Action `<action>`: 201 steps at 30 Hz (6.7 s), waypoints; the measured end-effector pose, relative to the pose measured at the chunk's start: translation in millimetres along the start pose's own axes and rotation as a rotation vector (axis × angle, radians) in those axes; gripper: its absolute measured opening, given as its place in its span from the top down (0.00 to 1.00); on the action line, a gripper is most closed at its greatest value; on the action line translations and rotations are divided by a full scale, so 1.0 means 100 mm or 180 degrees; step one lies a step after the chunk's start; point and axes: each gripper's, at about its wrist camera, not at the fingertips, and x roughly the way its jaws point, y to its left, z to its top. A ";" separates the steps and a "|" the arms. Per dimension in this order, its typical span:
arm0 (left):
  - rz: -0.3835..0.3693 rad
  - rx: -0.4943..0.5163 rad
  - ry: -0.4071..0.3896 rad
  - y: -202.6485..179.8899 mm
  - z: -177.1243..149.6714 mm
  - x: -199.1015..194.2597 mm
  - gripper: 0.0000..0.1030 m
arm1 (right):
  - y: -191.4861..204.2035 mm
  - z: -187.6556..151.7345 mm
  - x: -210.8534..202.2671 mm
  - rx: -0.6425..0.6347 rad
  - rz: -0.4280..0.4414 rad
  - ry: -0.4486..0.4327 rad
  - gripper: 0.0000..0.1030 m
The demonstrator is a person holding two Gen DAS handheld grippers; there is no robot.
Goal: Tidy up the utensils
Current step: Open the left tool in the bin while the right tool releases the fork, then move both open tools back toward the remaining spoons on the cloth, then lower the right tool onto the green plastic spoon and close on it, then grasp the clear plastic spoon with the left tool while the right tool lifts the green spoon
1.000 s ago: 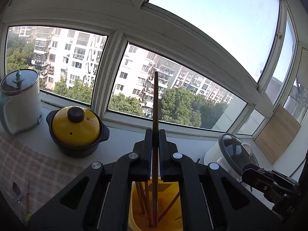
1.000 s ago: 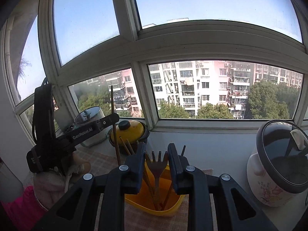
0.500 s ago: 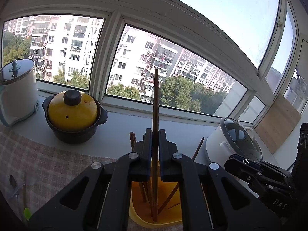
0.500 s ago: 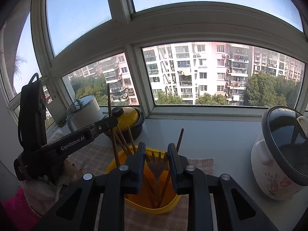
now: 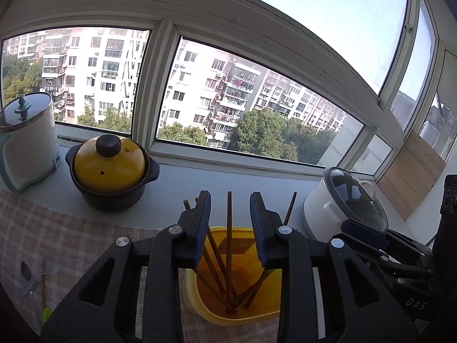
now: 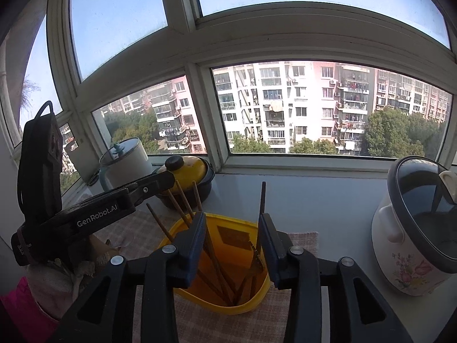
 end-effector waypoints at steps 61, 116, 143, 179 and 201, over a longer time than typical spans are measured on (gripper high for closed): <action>0.0830 0.0035 0.0657 2.22 -0.91 -1.61 0.61 | 1.51 -0.71 -0.39 -0.0094 -0.0522 -0.0146 0.00; 0.0137 0.0427 0.1634 2.99 -1.07 -0.86 0.75 | 3.01 -1.72 1.74 0.0061 0.0329 0.1987 0.77; 0.0146 0.0334 0.1621 3.03 -1.08 -0.87 0.75 | 2.85 -1.67 1.76 0.0159 0.0269 0.2053 0.90; 0.0191 0.1306 0.2197 2.44 -0.98 0.20 0.89 | 2.47 -1.62 1.73 0.0055 -0.0093 0.2137 0.90; 0.0184 0.0792 0.1923 2.56 -0.96 -0.16 0.96 | 2.39 -1.56 1.59 0.0114 -0.0037 0.1899 0.97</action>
